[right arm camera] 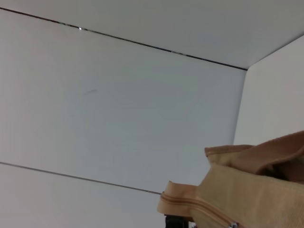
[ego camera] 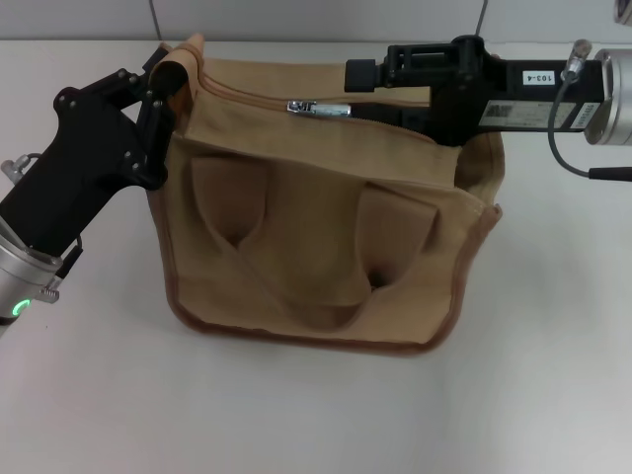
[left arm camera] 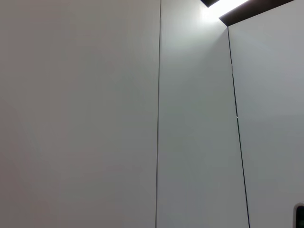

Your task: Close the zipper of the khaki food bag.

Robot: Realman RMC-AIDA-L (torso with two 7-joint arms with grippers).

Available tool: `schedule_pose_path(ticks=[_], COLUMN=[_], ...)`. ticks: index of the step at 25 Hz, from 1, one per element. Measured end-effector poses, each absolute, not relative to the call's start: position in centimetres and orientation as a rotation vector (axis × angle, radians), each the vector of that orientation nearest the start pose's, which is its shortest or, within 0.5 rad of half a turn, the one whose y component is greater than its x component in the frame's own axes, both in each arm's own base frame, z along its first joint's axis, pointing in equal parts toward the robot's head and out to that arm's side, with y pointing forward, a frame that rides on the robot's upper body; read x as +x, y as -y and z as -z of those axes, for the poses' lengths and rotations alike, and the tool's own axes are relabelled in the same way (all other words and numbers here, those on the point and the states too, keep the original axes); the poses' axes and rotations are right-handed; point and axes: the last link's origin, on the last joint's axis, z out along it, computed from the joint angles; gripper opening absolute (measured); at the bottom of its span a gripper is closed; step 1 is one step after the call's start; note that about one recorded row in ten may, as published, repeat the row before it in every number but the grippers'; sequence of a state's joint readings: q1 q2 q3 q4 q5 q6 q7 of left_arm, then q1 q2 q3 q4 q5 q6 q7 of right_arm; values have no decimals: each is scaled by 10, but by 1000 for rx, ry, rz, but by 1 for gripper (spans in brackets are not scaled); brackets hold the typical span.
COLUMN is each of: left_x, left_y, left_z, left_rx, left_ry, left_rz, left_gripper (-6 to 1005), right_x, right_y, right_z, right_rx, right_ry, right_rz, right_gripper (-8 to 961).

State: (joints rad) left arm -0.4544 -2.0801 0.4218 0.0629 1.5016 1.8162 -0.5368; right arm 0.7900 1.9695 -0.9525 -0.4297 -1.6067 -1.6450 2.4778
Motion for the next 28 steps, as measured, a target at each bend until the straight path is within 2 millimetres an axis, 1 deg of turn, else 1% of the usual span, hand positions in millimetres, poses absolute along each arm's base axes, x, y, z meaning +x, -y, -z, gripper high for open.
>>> schedule_pose_path(ticks=[10,18,28], left_x=[-261,-261,-261], left_y=[-278,-279,-278], left_z=[3,3,4], left_rx=[-1968,-1969,-1965], left_ry=[206,206,207], left_rz=[1347,1348,1346], left_gripper=[20,20,20], right_x=[159,160,156], right_y=[-370,-371,-372], right_z=[-9,-8,-2], right_rx=[-2610,-2598,-2609], right_ry=[-2075,-2076,-2075], right_rz=[-1091,-1088,-1063], right_gripper=[563,564,564])
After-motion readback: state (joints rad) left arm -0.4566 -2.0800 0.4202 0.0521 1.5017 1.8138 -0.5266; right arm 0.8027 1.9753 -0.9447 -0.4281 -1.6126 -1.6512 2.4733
